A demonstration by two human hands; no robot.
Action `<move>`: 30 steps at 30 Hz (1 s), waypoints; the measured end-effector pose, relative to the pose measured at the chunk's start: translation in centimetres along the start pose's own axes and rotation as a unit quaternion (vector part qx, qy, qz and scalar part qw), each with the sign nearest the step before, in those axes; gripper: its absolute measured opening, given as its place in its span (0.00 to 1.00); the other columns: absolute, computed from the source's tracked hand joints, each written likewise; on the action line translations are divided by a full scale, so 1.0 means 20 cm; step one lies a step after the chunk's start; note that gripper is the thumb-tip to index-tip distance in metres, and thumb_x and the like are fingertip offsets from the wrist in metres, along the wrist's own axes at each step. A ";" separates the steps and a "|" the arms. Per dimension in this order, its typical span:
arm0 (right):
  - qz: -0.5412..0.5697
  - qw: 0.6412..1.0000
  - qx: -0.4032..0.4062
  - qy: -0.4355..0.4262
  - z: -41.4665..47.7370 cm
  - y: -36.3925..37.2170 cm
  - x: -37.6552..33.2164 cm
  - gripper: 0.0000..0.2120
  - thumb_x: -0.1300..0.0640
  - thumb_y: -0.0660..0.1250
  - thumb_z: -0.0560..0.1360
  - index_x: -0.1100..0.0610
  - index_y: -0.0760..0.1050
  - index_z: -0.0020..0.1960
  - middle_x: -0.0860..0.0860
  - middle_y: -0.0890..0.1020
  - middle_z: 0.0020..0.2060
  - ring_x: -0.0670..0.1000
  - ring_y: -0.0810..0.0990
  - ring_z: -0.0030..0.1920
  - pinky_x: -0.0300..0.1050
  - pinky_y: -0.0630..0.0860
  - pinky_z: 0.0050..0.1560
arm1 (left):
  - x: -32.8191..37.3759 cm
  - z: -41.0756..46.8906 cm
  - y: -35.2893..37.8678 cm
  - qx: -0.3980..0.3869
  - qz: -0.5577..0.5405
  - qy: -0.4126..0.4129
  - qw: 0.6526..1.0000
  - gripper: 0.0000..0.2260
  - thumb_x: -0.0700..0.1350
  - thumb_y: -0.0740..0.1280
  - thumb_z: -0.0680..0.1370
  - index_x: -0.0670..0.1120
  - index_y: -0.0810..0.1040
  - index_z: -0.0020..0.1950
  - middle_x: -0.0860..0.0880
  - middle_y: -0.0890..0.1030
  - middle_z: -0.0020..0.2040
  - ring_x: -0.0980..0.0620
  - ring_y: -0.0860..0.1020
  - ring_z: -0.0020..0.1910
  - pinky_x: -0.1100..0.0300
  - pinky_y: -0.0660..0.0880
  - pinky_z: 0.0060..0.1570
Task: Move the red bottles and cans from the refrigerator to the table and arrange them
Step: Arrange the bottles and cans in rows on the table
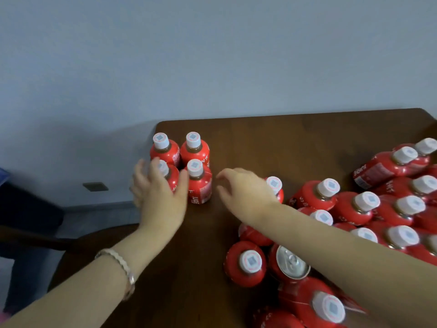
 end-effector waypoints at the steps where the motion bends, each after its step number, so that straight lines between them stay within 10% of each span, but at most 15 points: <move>1: -0.047 0.998 0.031 -0.041 -0.04 -0.06 0.02 0.16 0.52 0.58 0.78 0.53 0.72 0.64 0.51 0.75 0.62 0.55 0.70 0.64 0.48 0.68 0.61 | 0.09 -0.07 0.02 -0.022 -0.008 0.085 0.996 0.26 0.54 0.65 0.76 0.44 0.65 0.70 0.42 0.64 0.69 0.42 0.63 0.68 0.45 0.62 0.68; 7: -0.013 0.999 -0.030 0.035 -0.17 -0.07 0.39 0.26 0.55 0.63 0.76 0.49 0.62 0.72 0.50 0.68 0.68 0.57 0.69 0.66 0.48 0.68 0.64 | 0.30 -0.57 0.34 -0.429 0.091 0.146 0.887 0.18 0.64 0.67 0.69 0.57 0.71 0.54 0.56 0.71 0.50 0.55 0.75 0.47 0.59 0.72 0.48; 23: 0.095 0.995 0.005 0.023 -0.16 0.01 -0.01 0.16 0.57 0.67 0.73 0.53 0.74 0.60 0.54 0.72 0.55 0.54 0.72 0.57 0.46 0.73 0.57 | -0.11 -0.30 0.07 -0.275 0.002 -0.024 0.961 0.10 0.49 0.70 0.72 0.50 0.75 0.51 0.52 0.76 0.51 0.54 0.76 0.51 0.61 0.74 0.48; 30: 0.211 0.975 0.040 0.047 -0.14 0.22 -0.15 0.18 0.57 0.66 0.75 0.51 0.71 0.64 0.51 0.73 0.56 0.52 0.70 0.60 0.41 0.69 0.58 | -0.18 -0.07 -0.01 -0.160 -0.046 0.048 0.985 0.07 0.45 0.71 0.71 0.48 0.77 0.48 0.50 0.78 0.46 0.55 0.76 0.45 0.68 0.69 0.39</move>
Point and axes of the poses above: each hand's wrist, its own z-axis towards the middle knuckle, its own y-axis out of the palm, x = y × z, the point moved 9 cm from there along z, towards the middle knuckle
